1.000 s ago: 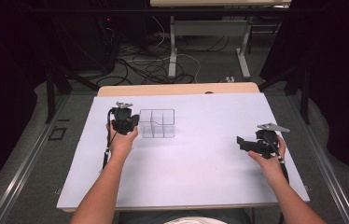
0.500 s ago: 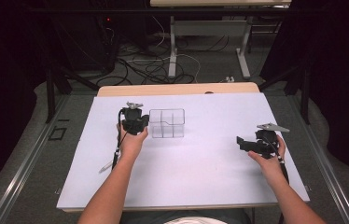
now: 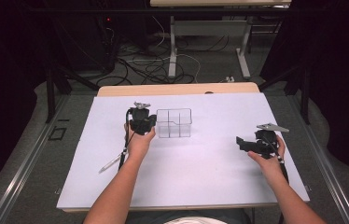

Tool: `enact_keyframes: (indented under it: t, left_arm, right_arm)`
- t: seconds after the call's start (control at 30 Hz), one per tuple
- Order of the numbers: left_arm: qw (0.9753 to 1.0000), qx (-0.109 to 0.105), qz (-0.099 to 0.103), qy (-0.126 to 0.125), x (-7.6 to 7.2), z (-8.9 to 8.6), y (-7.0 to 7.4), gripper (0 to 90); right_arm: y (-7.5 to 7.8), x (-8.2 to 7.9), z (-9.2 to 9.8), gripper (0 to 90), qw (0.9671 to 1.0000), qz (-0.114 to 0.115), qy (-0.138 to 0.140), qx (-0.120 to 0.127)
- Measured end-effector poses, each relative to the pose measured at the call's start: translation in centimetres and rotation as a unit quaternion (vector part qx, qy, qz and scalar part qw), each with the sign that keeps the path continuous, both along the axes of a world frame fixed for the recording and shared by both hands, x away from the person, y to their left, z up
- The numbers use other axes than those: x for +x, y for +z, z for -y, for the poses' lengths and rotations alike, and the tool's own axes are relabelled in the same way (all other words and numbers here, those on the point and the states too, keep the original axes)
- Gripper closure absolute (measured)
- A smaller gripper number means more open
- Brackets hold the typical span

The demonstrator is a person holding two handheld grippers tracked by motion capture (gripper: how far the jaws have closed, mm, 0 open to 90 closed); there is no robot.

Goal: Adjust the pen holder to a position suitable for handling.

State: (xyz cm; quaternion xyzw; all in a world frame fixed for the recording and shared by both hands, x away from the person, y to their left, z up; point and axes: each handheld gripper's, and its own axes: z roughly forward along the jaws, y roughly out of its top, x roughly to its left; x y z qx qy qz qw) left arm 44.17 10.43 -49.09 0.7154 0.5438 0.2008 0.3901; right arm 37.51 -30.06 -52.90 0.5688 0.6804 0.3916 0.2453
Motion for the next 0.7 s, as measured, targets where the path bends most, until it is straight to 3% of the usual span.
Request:
enact_keyframes:
  t: [0.7]
  left_arm:
    - [0.9999, -0.010, -0.002, -0.007, 0.0, 2.0, 0.0, 90.0]
  right_arm:
    - [-0.1, 0.1, 0.0, 6.4, 1.0000, 0.000, 0.006, -0.004]
